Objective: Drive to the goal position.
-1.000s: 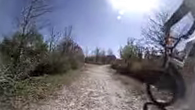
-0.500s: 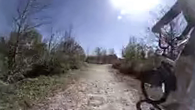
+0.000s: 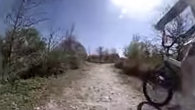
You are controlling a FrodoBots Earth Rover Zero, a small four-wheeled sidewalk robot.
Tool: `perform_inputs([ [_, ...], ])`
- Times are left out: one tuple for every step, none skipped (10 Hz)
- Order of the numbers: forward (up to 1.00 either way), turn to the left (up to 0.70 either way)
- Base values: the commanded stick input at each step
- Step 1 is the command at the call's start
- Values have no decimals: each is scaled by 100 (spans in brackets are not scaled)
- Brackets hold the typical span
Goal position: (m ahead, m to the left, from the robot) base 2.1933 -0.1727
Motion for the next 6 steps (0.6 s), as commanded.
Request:
perform_inputs([
  [70,0],
  [70,0],
  [70,0],
  [70,0],
  [70,0],
  [70,0],
])
